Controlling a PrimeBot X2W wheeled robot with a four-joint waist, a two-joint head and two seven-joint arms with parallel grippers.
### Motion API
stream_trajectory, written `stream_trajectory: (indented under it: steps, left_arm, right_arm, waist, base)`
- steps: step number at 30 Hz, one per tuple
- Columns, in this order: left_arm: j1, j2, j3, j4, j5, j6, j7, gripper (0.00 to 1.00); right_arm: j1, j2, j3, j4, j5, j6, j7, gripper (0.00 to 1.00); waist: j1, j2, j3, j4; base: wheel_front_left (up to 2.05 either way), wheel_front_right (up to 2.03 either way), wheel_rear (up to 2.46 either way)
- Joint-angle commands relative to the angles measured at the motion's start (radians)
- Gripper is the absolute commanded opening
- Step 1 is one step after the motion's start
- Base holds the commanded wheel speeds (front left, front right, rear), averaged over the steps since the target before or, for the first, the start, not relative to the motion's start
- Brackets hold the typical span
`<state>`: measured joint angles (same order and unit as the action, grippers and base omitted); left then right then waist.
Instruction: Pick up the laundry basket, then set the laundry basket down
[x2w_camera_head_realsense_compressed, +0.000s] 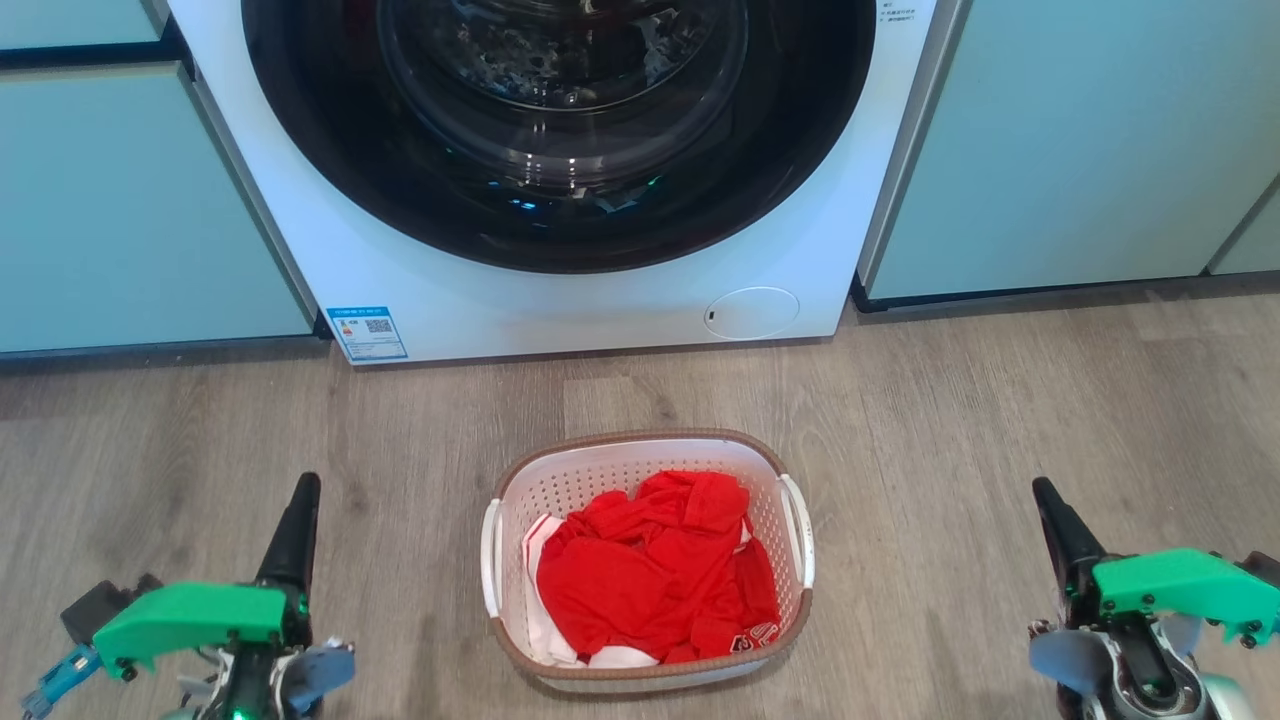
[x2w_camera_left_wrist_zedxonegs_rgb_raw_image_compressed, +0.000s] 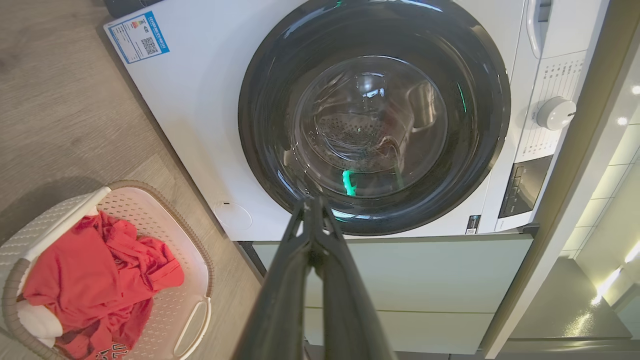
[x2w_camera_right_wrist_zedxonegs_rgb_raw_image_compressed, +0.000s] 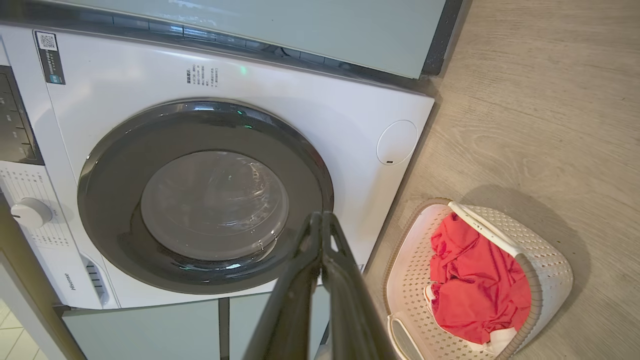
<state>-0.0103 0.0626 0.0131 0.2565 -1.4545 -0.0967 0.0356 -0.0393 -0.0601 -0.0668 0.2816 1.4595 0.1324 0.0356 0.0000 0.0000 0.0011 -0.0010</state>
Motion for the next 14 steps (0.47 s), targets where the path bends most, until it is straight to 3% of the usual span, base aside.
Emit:
stream_trajectory:
  steps: [1,14]
  left_arm:
    - [-0.066,0.015,0.039,-0.025,-0.033,-0.012,0.011,0.0]
    - [-0.093,0.014,0.063,-0.014,-0.175,-0.033,0.046,0.0]
  right_arm:
    - [-0.054,-0.014,0.009,-0.037,0.034,-0.001,0.014,0.0]
    - [-0.065,-0.013,-0.013,-0.039,0.167,-0.002,0.05,0.0]
  waist:
    - [0.0,0.0,0.0,0.0]
    - [0.0,0.0,0.002,0.001]
  base:
    - [0.0,0.0,0.0]
    - [0.0,0.0,0.0]
